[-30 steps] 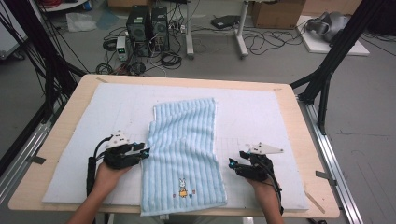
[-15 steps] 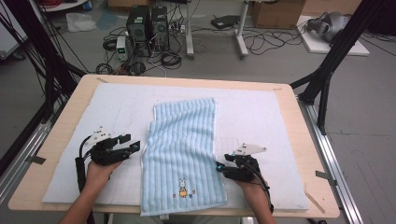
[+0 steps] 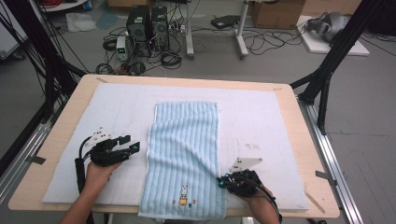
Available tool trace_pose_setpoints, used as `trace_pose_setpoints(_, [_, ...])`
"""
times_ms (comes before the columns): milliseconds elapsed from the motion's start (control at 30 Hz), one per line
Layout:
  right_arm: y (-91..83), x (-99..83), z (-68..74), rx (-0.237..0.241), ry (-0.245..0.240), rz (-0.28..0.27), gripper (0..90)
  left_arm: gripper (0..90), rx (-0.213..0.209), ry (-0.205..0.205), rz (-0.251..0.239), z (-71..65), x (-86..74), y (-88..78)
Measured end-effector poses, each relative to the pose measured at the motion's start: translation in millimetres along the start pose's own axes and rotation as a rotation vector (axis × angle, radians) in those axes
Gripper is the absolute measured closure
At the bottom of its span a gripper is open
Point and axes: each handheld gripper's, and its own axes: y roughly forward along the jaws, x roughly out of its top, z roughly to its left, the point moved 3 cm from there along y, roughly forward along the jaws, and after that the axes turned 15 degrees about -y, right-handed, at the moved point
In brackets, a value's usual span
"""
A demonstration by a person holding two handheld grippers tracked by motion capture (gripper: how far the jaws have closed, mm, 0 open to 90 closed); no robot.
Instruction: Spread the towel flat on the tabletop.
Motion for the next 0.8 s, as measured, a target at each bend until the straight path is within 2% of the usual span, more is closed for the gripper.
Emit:
trace_pose_setpoints(67, [-5.2, -4.5, 2.2, -0.004, 0.001, -0.011, 83.7, 42.1, -0.012, 0.003, 0.014, -2.5, -1.2, 4.4])
trace_pose_setpoints(100, [-7.6, -5.4, 1.9, -0.012, 0.008, -0.022, 76.4, 42.2, -0.019, 0.006, 0.019, -4.6, -1.7, 6.8])
trace_pose_setpoints(133, [-9.3, -5.4, -0.8, -0.027, 0.031, -0.045, 68.7, 42.3, -0.023, 0.011, 0.025, -6.8, -2.2, 8.9])
trace_pose_setpoints(233, [-13.5, -3.2, -11.9, -0.068, 0.116, -0.131, 57.3, 42.8, -0.043, 0.028, 0.041, -13.9, -3.9, 14.1])
trace_pose_setpoints(333, [-15.5, -3.9, -18.4, -0.122, 0.158, -0.160, 50.5, 43.0, -0.054, 0.033, 0.053, -17.9, -5.9, 17.9])
trace_pose_setpoints(600, [-19.2, -7.1, -28.5, -0.239, 0.185, -0.169, 44.1, 45.8, -0.066, 0.044, 0.084, -22.0, -9.6, 24.0])
trace_pose_setpoints(667, [-19.5, -5.2, -34.7, -0.267, 0.207, -0.187, 43.4, 47.4, -0.035, 0.050, 0.112, -23.8, -10.5, 28.7])
trace_pose_setpoints(733, [-15.9, -0.6, -41.1, -0.280, 0.223, -0.202, 45.6, 49.4, -0.007, 0.078, 0.148, -28.2, -12.5, 33.3])
trace_pose_setpoints(767, [-11.9, 2.3, -41.3, -0.271, 0.222, -0.193, 47.5, 51.5, -0.009, 0.096, 0.166, -31.4, -14.0, 35.2])
trace_pose_setpoints(800, [-6.5, 5.7, -40.8, -0.259, 0.202, -0.183, 48.6, 54.1, -0.008, 0.111, 0.180, -35.1, -15.9, 37.1])
